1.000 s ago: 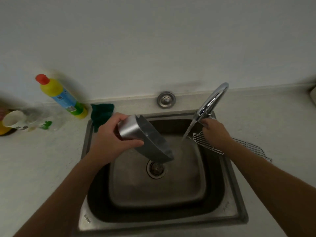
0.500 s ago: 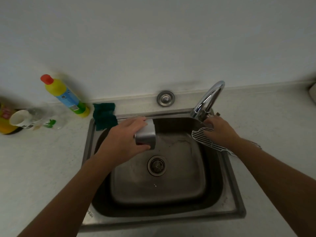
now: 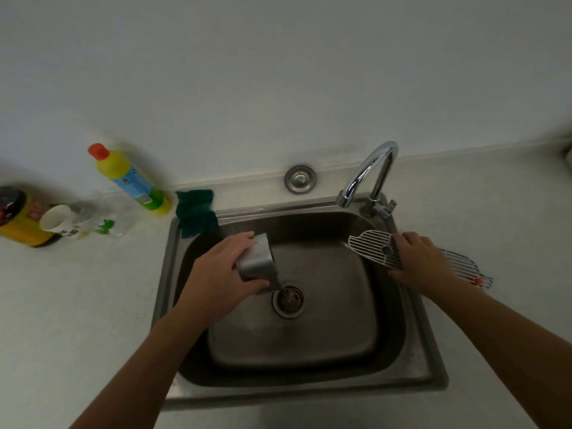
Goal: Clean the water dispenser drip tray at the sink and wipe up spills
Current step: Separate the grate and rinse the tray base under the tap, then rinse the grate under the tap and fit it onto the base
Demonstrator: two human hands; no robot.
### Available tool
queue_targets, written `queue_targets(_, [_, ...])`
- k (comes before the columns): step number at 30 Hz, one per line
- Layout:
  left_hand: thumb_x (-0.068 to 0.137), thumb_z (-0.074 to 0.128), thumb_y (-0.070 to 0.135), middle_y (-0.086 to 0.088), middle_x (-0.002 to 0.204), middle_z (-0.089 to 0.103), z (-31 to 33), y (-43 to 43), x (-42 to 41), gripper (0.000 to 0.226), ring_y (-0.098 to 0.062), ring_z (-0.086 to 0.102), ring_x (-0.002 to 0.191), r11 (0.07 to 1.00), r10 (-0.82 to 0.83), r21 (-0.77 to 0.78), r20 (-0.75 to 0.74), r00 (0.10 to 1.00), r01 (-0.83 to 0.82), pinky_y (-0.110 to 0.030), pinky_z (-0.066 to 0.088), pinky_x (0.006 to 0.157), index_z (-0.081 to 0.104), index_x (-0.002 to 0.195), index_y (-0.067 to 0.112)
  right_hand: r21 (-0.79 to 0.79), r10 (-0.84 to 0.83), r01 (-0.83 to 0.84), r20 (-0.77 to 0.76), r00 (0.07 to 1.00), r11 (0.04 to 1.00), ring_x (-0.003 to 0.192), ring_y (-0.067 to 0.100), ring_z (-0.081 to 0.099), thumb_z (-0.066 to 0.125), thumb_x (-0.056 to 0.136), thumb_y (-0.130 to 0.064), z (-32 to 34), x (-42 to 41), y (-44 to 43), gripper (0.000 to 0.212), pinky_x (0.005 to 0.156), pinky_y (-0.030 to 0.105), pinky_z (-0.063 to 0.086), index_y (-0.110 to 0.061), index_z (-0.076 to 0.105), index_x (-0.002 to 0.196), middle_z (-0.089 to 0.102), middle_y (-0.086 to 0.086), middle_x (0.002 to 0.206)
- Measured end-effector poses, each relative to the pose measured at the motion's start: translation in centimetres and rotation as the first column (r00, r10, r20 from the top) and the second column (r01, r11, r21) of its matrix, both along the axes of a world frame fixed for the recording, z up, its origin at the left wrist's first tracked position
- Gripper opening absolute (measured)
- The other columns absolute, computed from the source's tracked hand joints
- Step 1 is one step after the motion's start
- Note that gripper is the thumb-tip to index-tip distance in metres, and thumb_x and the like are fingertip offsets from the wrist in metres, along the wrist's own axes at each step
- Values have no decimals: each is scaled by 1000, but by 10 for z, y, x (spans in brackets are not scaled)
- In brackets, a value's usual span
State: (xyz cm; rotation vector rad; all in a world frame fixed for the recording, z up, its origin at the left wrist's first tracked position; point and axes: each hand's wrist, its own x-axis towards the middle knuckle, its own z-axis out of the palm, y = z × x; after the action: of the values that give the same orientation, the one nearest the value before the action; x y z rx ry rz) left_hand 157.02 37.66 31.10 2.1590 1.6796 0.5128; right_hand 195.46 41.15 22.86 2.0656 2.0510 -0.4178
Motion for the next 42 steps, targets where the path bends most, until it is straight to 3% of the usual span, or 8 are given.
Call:
queue_targets(8, [67, 93, 27, 43, 116, 53, -11, -33, -1, 75, 21, 54, 108, 981, 193, -68, 265, 945, -181, -3, 49, 73, 45, 123, 44, 60, 24, -20, -59, 998, 998, 127, 32, 50, 75, 80, -49, 10, -3, -9, 83, 107, 45, 48, -17, 39, 148, 51, 15, 142])
queue_targets(10, [67, 93, 25, 46, 117, 52, -14, -48, -4, 77, 24, 52, 108, 964, 263, -52, 297, 918, -260, -6, 51, 69, 44, 122, 46, 68, 16, -7, -129, 991, 998, 130, 33, 45, 77, 77, -56, 17, -19, -17, 93, 107, 47, 47, -19, 35, 151, 45, 15, 145])
queue_targets(14, [67, 94, 22, 20, 114, 62, -17, -81, -26, 71, 8, 61, 105, 879, 463, -107, 428, 776, -465, -27, 54, 82, 51, 120, 41, 152, 62, -10, -341, 938, 988, 130, 30, 42, 82, 69, -59, 32, -64, -39, 108, 105, 44, 46, -23, 29, 156, 40, 12, 144])
queue_targets(20, [60, 97, 38, 9, 109, 65, -7, -125, -97, 64, -8, 69, 94, 755, 562, -60, 574, 596, -654, -26, 60, 67, 53, 107, 44, 15, -142, 229, -747, 650, 973, 124, 21, 49, 91, 65, -48, 37, -137, -64, 99, 102, 44, 50, -23, 41, 147, 44, 4, 140])
queue_targets(24, [58, 91, 48, 5, 106, 63, -9, -133, -157, 59, -3, 69, 92, 613, 641, -62, 621, 450, -788, -30, 57, 73, 49, 99, 50, -276, -409, 419, -871, 273, 865, 100, 7, 64, 92, 69, -38, 37, -186, -70, 82, 68, 20, 52, -25, 47, 137, 61, -4, 123])
queue_targets(28, [62, 90, 47, 9, 103, 59, -26, -123, -212, 56, 7, 65, 87, 518, 664, -81, 665, 341, -852, -27, 54, 73, 45, 94, 54, -553, -599, 483, -797, -72, 679, 97, 22, 74, 93, 70, -29, 32, -227, -66, 79, 79, 43, 63, -17, 50, 135, 69, 6, 122])
queue_targets(35, [66, 88, 43, 8, 101, 55, -72, -114, -288, 55, 7, 60, 82, 541, 675, -136, 659, 332, -830, -23, 54, 69, 46, 100, 33, -706, -648, 474, -694, -313, 527, 88, 28, 77, 88, 78, -22, 40, -286, -59, 83, 61, 39, 62, -22, 39, 146, 69, 14, 123])
queue_targets(42, [60, 95, 47, -3, 104, 62, -128, -123, -347, 63, -24, 61, 95, 575, 810, -204, 279, 516, -792, -37, 51, 74, 59, 104, 20, -745, -693, 425, -653, -306, 514, 106, 32, 72, 83, 83, -31, 40, -328, -55, 70, 84, 47, 60, -15, 49, 142, 71, 17, 126])
